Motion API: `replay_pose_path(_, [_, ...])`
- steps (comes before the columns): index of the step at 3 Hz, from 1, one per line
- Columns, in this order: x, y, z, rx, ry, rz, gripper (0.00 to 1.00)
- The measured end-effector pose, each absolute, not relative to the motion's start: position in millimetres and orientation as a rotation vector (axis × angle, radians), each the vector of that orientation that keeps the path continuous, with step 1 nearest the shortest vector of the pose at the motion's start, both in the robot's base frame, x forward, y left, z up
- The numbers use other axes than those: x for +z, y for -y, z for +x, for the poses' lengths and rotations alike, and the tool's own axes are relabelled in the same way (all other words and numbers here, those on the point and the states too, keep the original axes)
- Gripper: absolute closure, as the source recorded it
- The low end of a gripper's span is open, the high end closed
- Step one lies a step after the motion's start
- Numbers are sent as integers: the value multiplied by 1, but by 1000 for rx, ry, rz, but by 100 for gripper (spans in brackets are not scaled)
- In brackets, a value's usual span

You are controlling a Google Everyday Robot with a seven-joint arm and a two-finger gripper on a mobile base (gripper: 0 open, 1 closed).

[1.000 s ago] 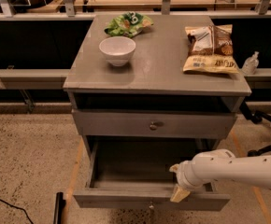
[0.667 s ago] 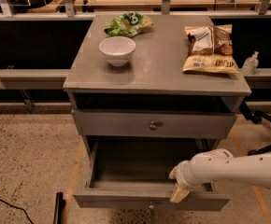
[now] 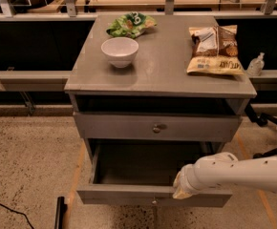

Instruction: Close middle drawer

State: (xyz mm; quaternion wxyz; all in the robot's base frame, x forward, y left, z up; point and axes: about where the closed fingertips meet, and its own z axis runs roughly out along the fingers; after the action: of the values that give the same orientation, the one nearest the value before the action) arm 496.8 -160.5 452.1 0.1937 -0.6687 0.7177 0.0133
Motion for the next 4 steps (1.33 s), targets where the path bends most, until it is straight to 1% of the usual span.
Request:
replay_pose_path(1, [452,160,497,37,-2013,-1876,100])
replay_pose_path(3, [458,158,517,-29,-1958,-1872,100])
replay_pose_path(4, [460,155,520,-19,-1949,-1859,82])
